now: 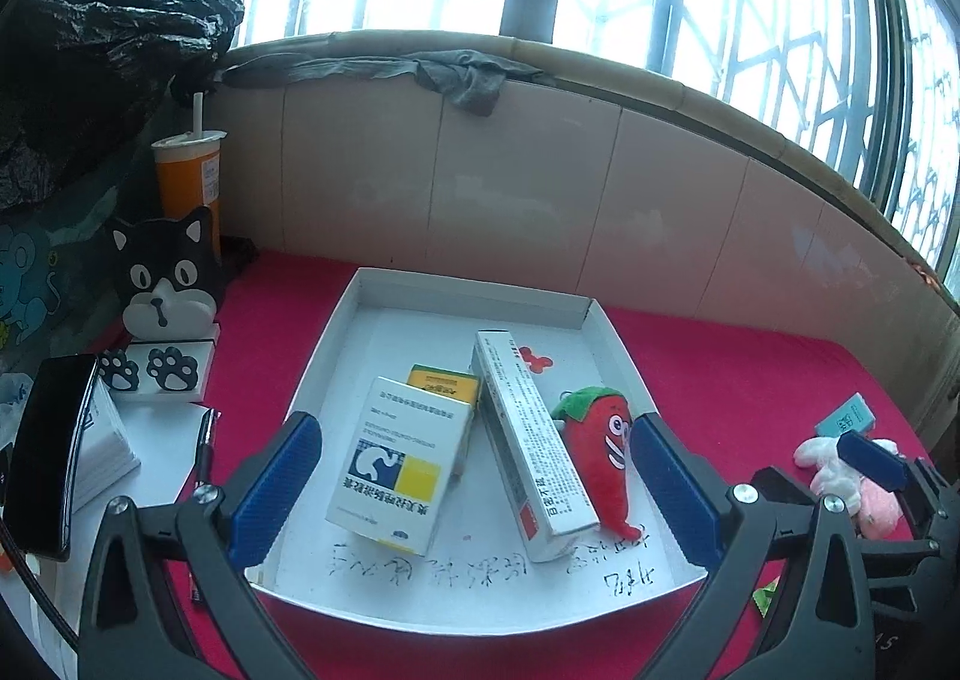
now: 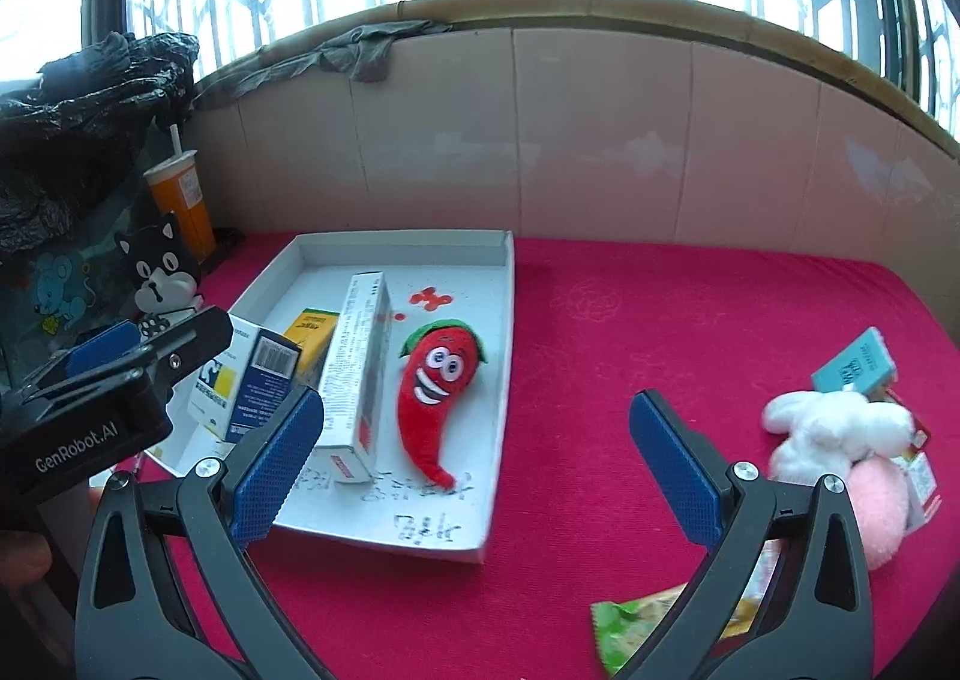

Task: Organize objects
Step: 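Move the left tool to the gold snack bar while the right tool approaches the pink fluffy ball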

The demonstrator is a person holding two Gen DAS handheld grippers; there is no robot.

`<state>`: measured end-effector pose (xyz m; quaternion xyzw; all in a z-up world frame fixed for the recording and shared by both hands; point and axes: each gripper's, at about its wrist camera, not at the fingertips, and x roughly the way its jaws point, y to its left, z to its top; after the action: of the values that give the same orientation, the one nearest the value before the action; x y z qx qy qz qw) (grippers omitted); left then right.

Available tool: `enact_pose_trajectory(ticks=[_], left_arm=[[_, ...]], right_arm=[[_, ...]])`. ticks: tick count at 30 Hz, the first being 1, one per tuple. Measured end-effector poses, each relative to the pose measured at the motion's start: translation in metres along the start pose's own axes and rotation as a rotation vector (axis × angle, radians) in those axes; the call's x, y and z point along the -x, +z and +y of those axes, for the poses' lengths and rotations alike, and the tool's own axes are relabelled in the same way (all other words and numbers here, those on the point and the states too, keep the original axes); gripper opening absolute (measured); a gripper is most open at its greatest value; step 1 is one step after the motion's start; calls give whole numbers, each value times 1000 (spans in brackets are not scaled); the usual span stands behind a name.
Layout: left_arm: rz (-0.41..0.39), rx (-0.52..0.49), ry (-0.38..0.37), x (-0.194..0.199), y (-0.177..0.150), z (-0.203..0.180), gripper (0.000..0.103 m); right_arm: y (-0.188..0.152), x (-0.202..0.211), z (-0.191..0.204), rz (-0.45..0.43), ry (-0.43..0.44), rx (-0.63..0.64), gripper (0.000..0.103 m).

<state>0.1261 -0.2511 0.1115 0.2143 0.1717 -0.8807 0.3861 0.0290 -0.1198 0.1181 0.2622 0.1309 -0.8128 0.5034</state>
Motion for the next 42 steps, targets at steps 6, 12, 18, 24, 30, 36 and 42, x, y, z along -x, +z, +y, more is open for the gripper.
enact_pose_trajectory(ticks=[6, 12, 18, 24, 30, 36, 42], left_arm=[[11, -66, 1, -2, -9, -22, 103], [22, -108, -14, -1, -13, -38, 103], [23, -161, -90, 2, -20, -59, 103], [50, -246, -290, 8, -38, -101, 103], [163, -381, -436, -1, -70, -149, 103], [240, -553, -495, -3, -104, -184, 103], [291, -533, -519, -10, -110, -187, 103]], right_arm=[[-8, 21, -28, -36, -84, -12, 103], [-16, 35, -59, -36, -111, -71, 103], [-24, 61, -107, -99, -178, -192, 103], [-37, 83, -167, -106, -268, -307, 103], [-60, 96, -221, -67, -365, -406, 103], [-84, 98, -239, -13, -218, -389, 103], [-100, 91, -243, 38, -216, -336, 102]])
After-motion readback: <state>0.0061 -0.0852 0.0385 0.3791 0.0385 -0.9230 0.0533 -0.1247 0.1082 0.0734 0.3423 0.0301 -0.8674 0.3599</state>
